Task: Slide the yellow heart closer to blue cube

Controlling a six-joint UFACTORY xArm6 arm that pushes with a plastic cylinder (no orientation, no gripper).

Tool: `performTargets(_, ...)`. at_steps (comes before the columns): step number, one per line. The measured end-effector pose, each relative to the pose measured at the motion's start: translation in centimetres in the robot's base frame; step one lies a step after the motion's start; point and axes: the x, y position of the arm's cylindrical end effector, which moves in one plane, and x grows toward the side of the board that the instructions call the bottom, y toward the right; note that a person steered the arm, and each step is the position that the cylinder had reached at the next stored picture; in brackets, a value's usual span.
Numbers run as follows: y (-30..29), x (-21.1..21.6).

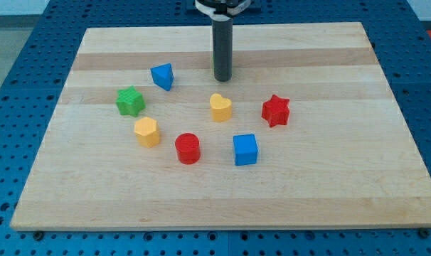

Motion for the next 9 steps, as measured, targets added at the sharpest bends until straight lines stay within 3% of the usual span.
performTargets(1,-0.2,0.4)
performTargets(2,-0.2,4.9)
performTargets(3,-0.2,6.2)
performTargets(6,-2.8,5.0)
performTargets(9,-3.8,7.3)
